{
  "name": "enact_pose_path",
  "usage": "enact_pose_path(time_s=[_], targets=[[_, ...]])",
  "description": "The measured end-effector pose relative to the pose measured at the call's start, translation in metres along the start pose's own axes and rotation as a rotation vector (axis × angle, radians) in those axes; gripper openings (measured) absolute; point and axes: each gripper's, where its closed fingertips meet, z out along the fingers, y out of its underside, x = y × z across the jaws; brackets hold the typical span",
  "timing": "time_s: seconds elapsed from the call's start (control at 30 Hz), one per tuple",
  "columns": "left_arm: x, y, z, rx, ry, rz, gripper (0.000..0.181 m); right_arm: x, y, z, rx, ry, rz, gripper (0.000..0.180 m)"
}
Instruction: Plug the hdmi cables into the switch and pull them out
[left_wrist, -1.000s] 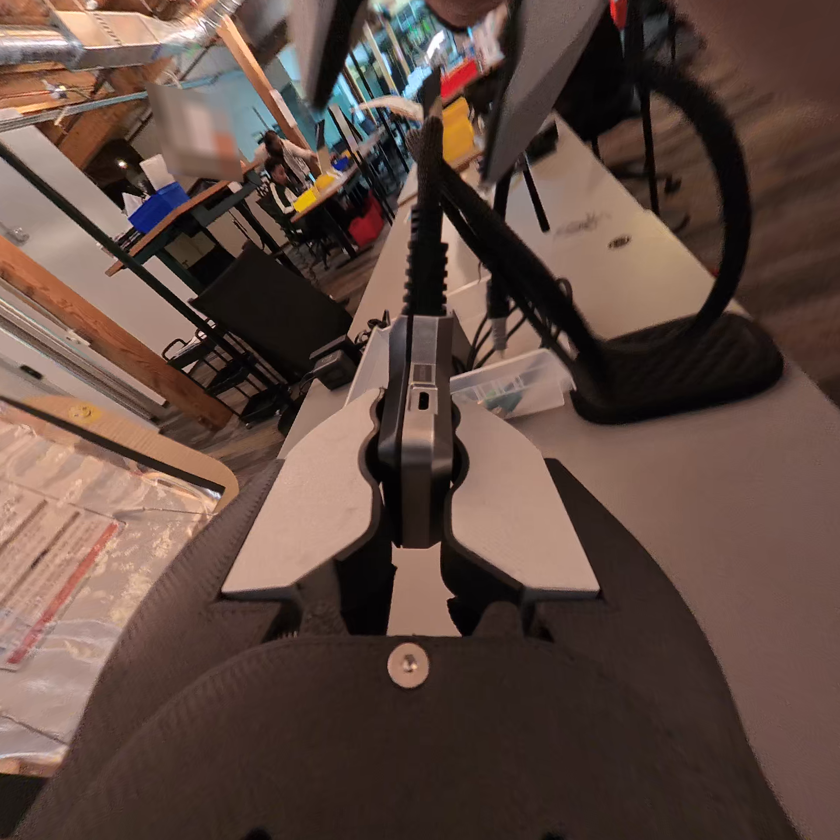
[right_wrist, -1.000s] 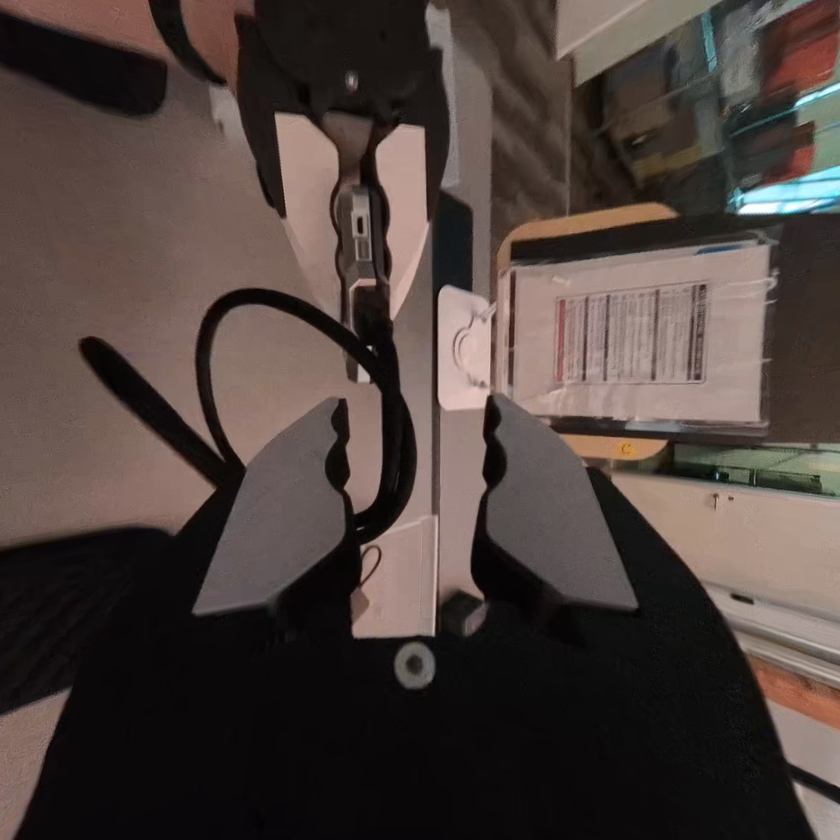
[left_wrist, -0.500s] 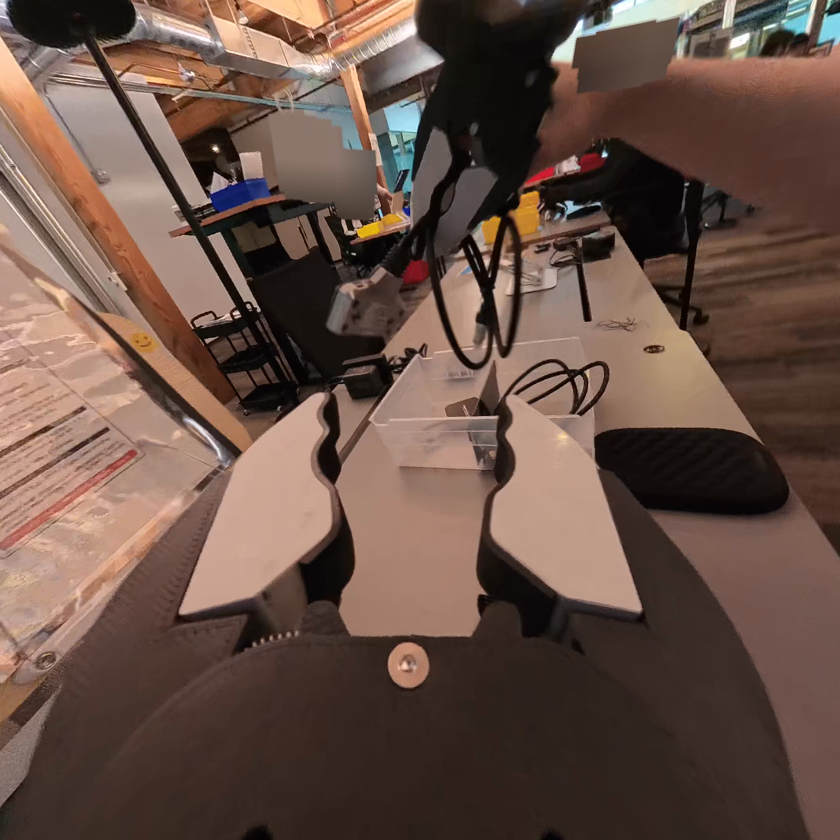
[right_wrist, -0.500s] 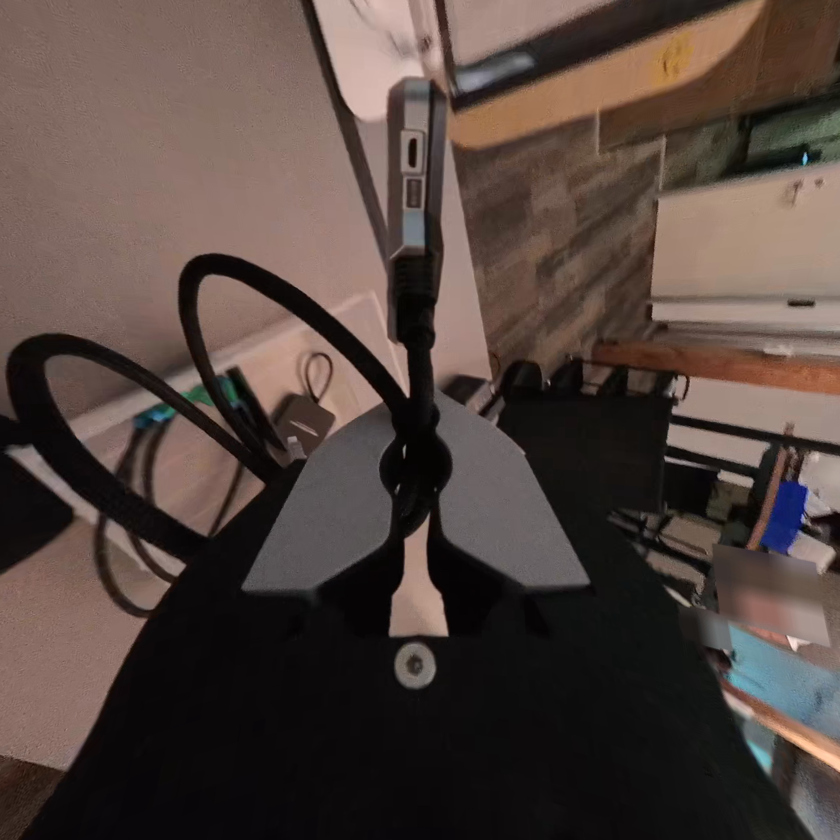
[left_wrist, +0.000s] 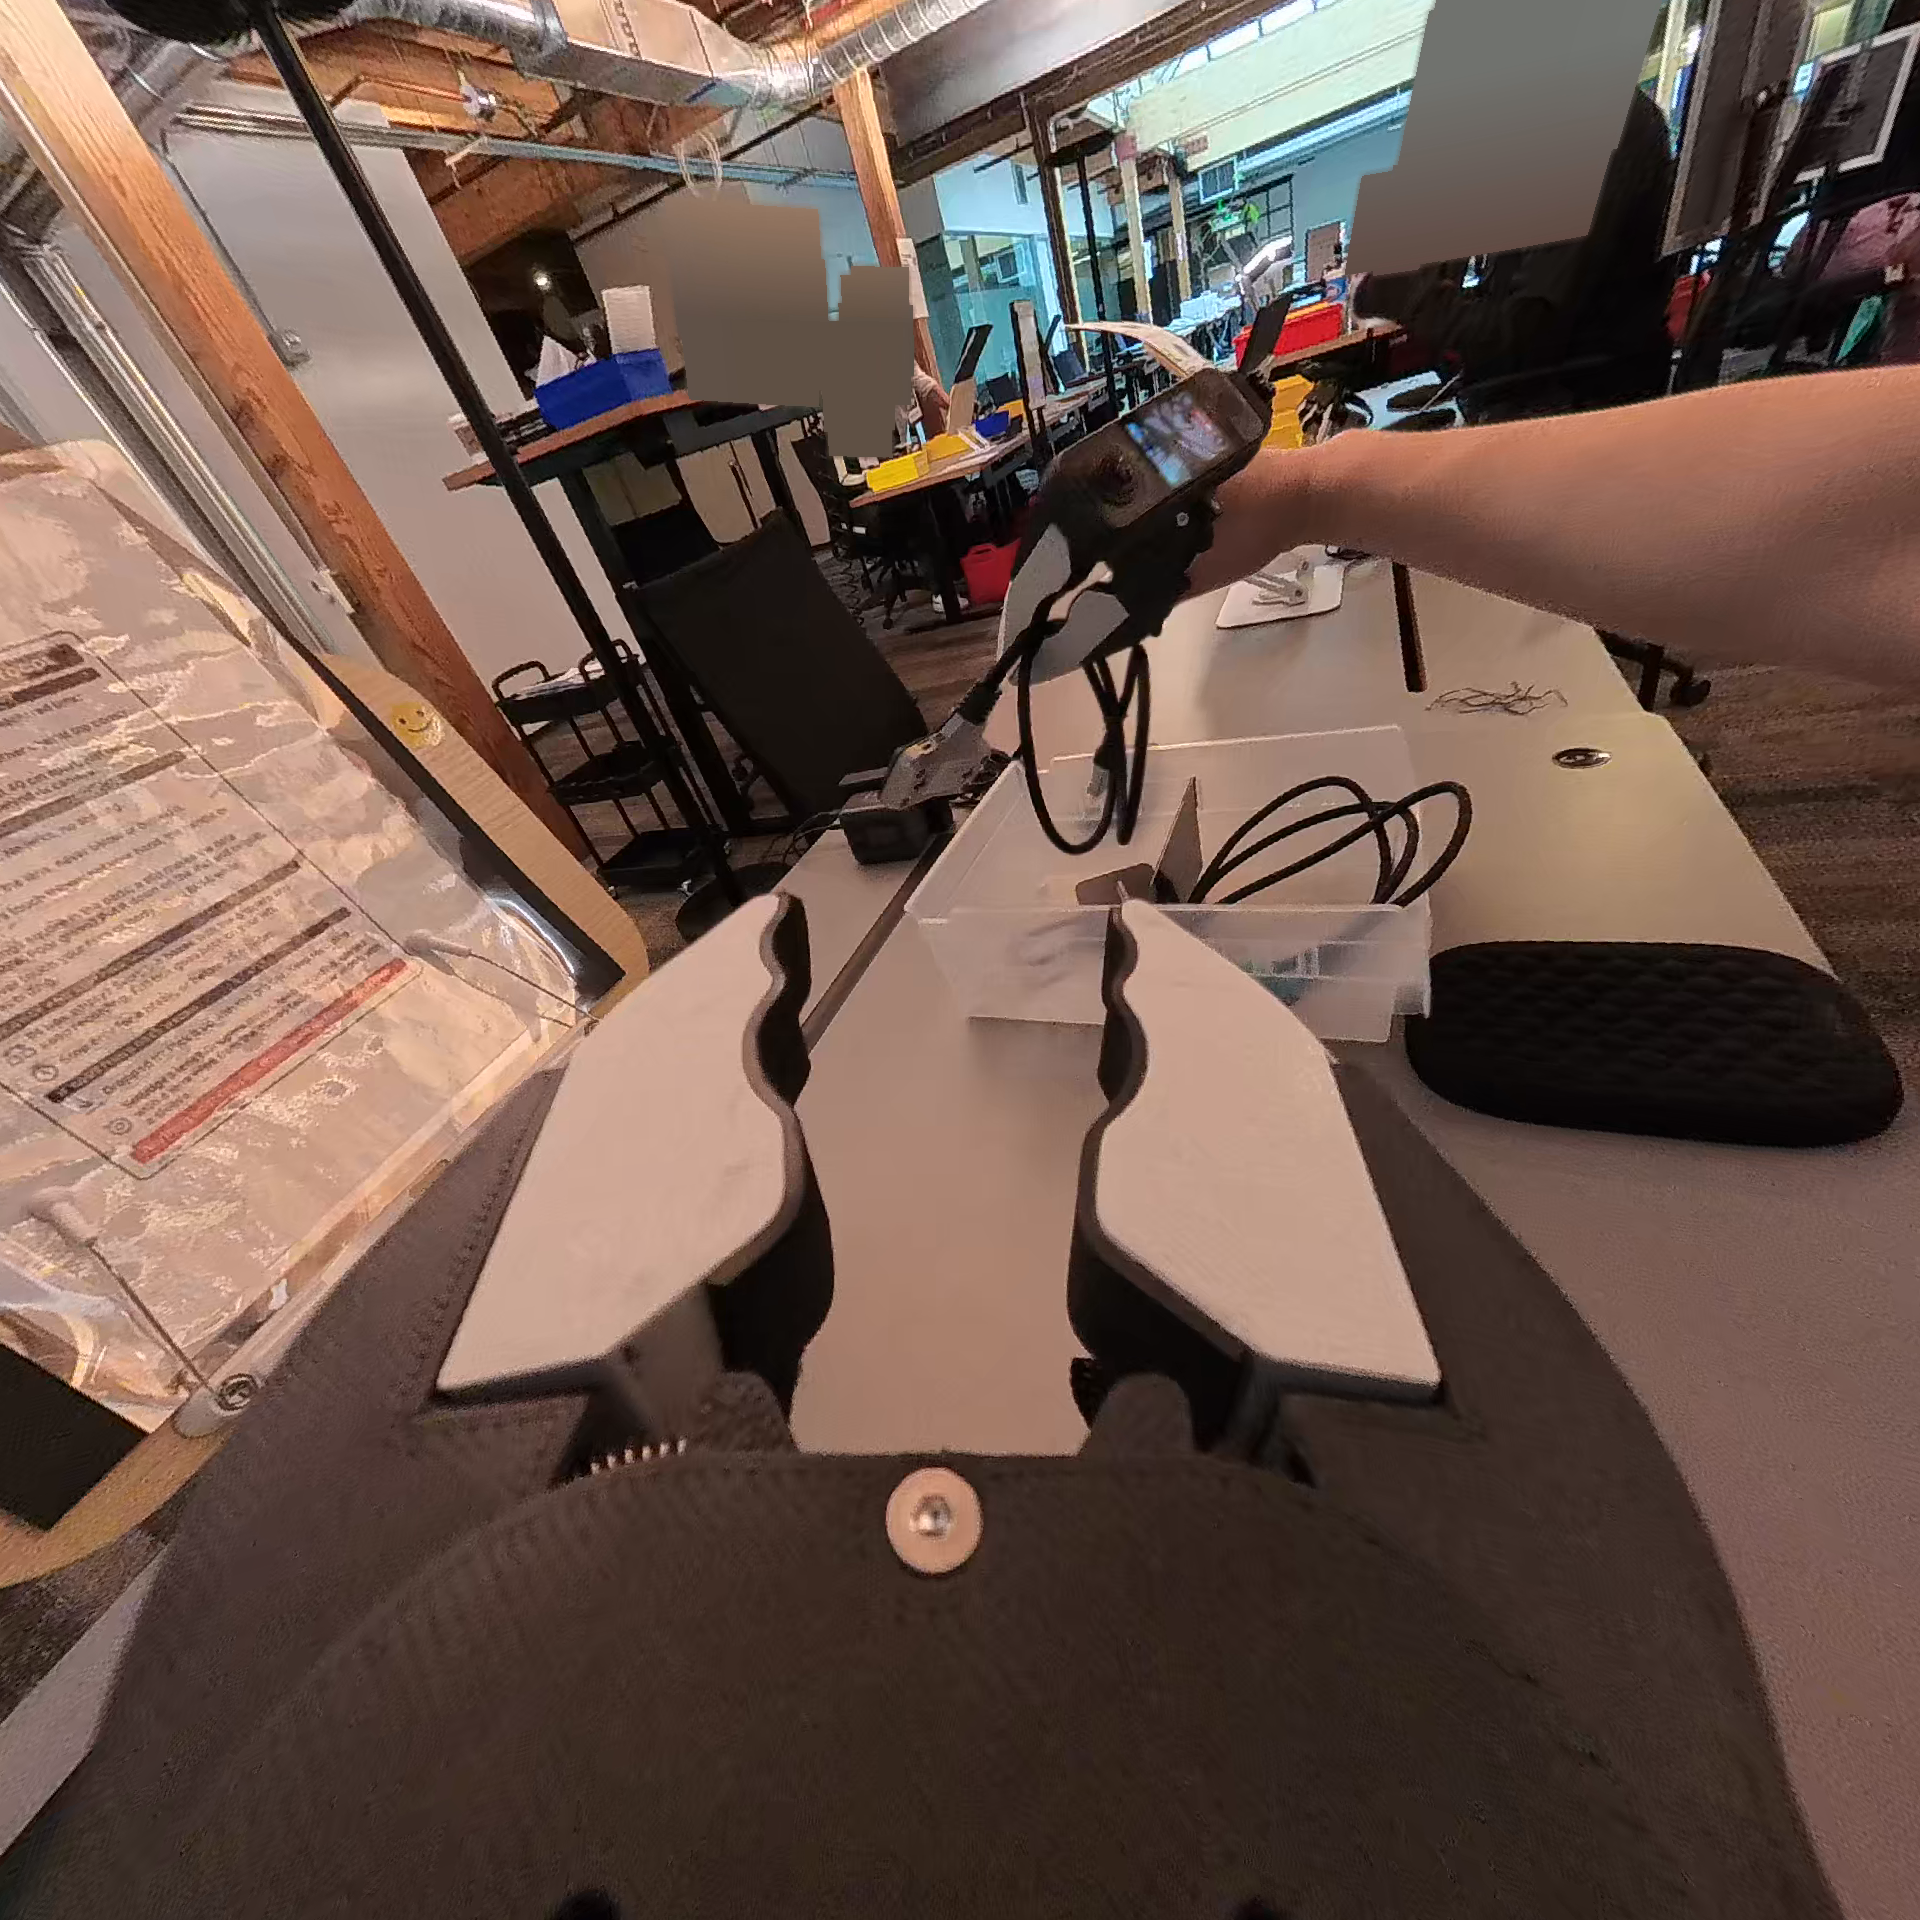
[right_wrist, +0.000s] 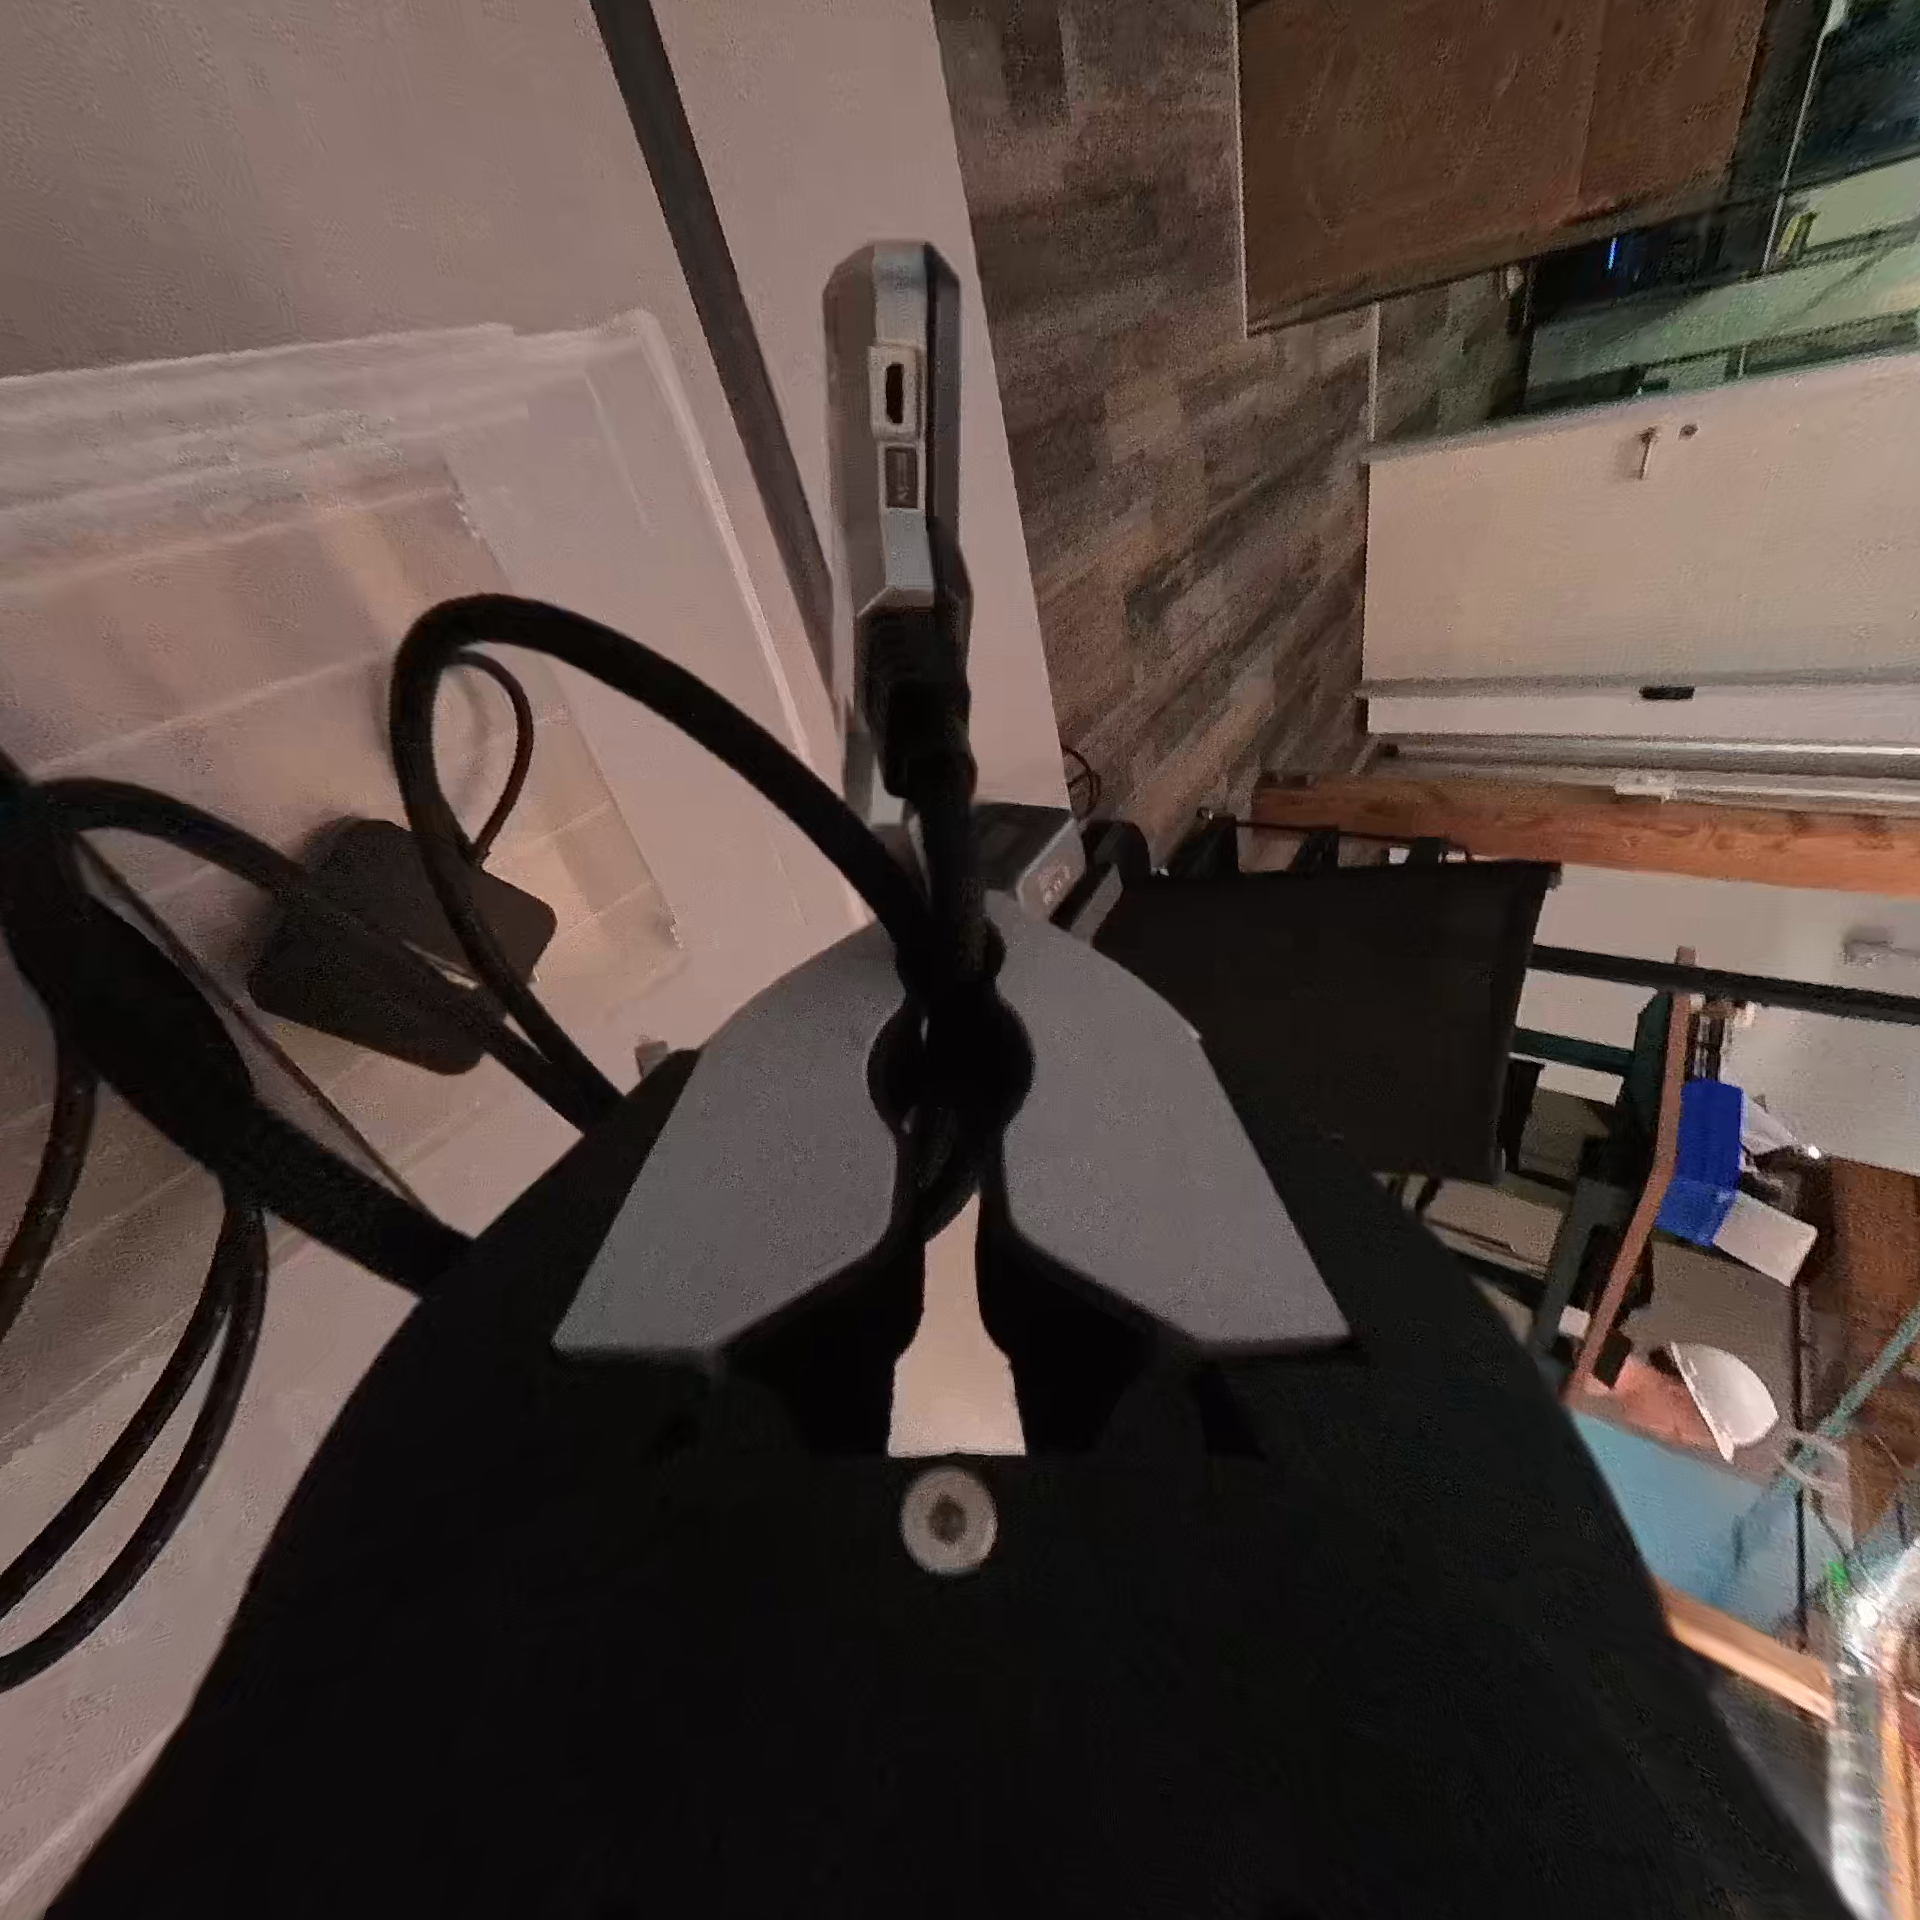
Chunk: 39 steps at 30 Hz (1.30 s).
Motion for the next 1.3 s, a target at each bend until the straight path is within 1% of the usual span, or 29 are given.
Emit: enact_pose_path(time_s=[0.13,0.27,0.3,0.37,0.43,0.47,0.5,0.53,0.57,0.63,0.67,0.7,0.77,0.83,0.87,0.9,0.97,1.03,1.07,1.1,1.13,1.17,1.2,1.23,1.27,1.3], targets=[[-0.003,0.005,0.002,-0.018,-0.009,0.003,0.053,-0.017,0.002,0.009,0.073,-0.041,0.004,0.006],[-0.002,0.008,0.004,-0.018,0.002,-0.007,0.052,-0.053,0.021,0.028,0.032,-0.201,0.042,0.006],[-0.001,0.008,0.006,-0.019,0.008,-0.01,0.052,-0.06,0.027,0.034,-0.005,-0.233,0.047,0.006],[0.001,0.011,0.008,-0.031,0.018,-0.013,0.052,-0.068,0.038,0.048,-0.088,-0.246,0.059,0.009],[0.002,0.016,0.01,-0.055,0.022,-0.006,0.052,-0.067,0.035,0.055,-0.122,-0.244,0.084,0.009],[0.002,0.018,0.011,-0.071,0.021,0.001,0.053,-0.066,0.032,0.057,-0.121,-0.256,0.113,0.018],[0.002,0.02,0.01,-0.088,0.019,0.008,0.053,-0.064,0.027,0.058,-0.118,-0.257,0.146,0.039],[0.001,0.021,0.009,-0.103,0.013,0.015,0.054,-0.059,0.026,0.057,-0.134,-0.256,0.177,0.053],[0.0,0.021,0.006,-0.114,0.006,0.02,0.054,-0.055,0.024,0.053,-0.138,-0.267,0.217,0.06],[-0.003,0.019,-0.003,-0.139,0.003,0.017,0.05,-0.052,0.018,0.036,-0.098,-0.341,0.319,0.056],[-0.005,0.017,-0.009,-0.15,-0.004,0.014,0.05,-0.054,0.014,0.022,-0.067,-0.411,0.373,0.044],[-0.008,0.015,-0.015,-0.158,-0.013,0.012,0.05,-0.054,0.016,0.01,-0.058,-0.46,0.42,0.041],[-0.016,0.009,-0.03,-0.164,-0.046,0.01,0.05,-0.047,0.031,-0.01,-0.115,-0.463,0.476,0.042],[-0.027,0.001,-0.047,-0.159,-0.1,0.0,0.05,-0.033,0.052,-0.027,-0.146,-0.369,0.577,0.042],[-0.033,-0.003,-0.057,-0.155,-0.128,-0.012,0.05,-0.024,0.066,-0.033,-0.163,-0.29,0.661,0.042],[-0.039,-0.007,-0.068,-0.15,-0.16,-0.029,0.05,-0.026,0.074,-0.039,-0.147,-0.281,0.772,0.042],[-0.054,-0.011,-0.093,-0.154,-0.251,-0.075,0.05,-0.05,0.087,-0.048,-0.128,-0.344,1.033,0.041],[-0.072,-0.008,-0.121,-0.184,-0.379,-0.137,0.046,-0.075,0.098,-0.047,-0.178,-0.391,1.321,0.024],[-0.08,-0.005,-0.133,-0.196,-0.439,-0.173,0.045,-0.078,0.094,-0.043,-0.137,-0.403,1.412,0.024],[-0.085,-0.002,-0.144,-0.207,-0.487,-0.209,0.045,-0.076,0.089,-0.037,-0.054,-0.379,1.444,0.022],[-0.089,0.002,-0.153,-0.218,-0.52,-0.243,0.046,-0.076,0.09,-0.034,-0.01,-0.369,1.393,0.023],[-0.091,0.004,-0.161,-0.227,-0.542,-0.27,0.047,-0.075,0.111,-0.032,-0.101,-0.308,1.367,0.029],[-0.093,0.007,-0.168,-0.238,-0.565,-0.288,0.05,-0.071,0.133,-0.033,-0.181,-0.221,1.366,0.032],[-0.096,0.012,-0.177,-0.261,-0.602,-0.303,0.053,-0.068,0.135,-0.035,-0.142,-0.218,1.358,0.029],[-0.102,0.021,-0.189,-0.312,-0.662,-0.321,0.056,-0.069,0.13,-0.037,-0.066,-0.26,1.366,0.028],[-0.109,0.035,-0.206,-0.392,-0.749,-0.34,0.059,-0.075,0.131,-0.035,-0.04,-0.293,1.383,0.028]])
